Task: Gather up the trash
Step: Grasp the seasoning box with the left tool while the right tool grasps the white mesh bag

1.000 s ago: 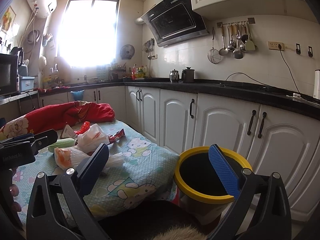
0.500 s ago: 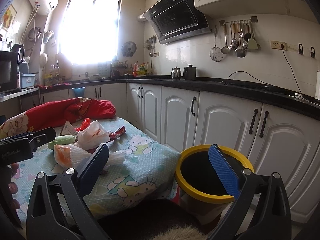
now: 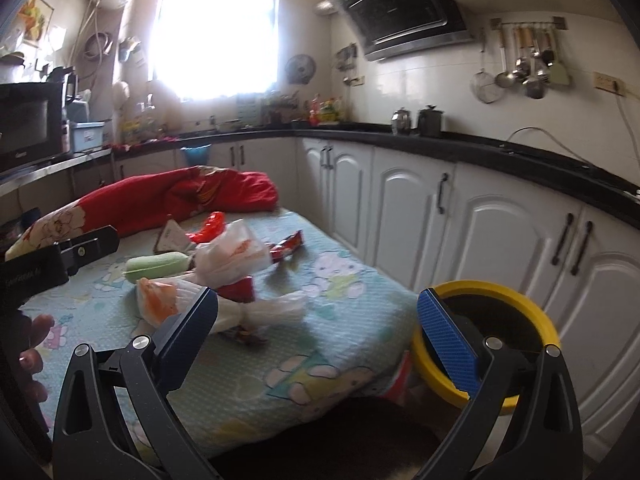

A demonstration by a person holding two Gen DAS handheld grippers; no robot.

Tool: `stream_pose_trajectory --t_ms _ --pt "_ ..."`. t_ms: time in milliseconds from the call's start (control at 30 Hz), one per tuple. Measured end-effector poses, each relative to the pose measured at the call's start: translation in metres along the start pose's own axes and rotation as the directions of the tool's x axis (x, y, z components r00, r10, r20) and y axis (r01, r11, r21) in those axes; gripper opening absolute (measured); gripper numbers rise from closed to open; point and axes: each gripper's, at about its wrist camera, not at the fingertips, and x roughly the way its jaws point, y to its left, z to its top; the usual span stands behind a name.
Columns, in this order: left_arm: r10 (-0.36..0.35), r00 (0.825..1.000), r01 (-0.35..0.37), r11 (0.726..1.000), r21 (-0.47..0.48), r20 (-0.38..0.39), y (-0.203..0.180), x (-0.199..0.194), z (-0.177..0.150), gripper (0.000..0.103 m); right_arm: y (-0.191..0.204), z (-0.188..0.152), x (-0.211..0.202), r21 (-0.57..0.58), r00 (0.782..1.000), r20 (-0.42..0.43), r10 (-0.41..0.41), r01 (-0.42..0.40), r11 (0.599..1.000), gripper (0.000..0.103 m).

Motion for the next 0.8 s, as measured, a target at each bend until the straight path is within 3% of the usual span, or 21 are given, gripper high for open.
stream_pose_trajectory --t_ms 333,667,800 --pt "0.075 0.997 -0.075 0.997 -0.026 0.018 0.037 0.020 0.031 0.092 0.001 0.016 0.038 0.027 0.998 -0.040 0.039 -0.038 0.999 0.097" --pt "0.017 0.998 -0.019 0.999 -0.042 -0.055 0.054 0.069 0.055 0.092 -0.008 0.014 0.085 0.066 0.978 -0.189 0.084 -0.073 0.995 0.097" --pt "-0.012 0.990 0.006 0.999 -0.043 -0.141 0.059 0.095 0.057 0.092 -0.007 0.007 0.104 0.102 0.959 -0.253 0.124 -0.101 0.990 0.094"
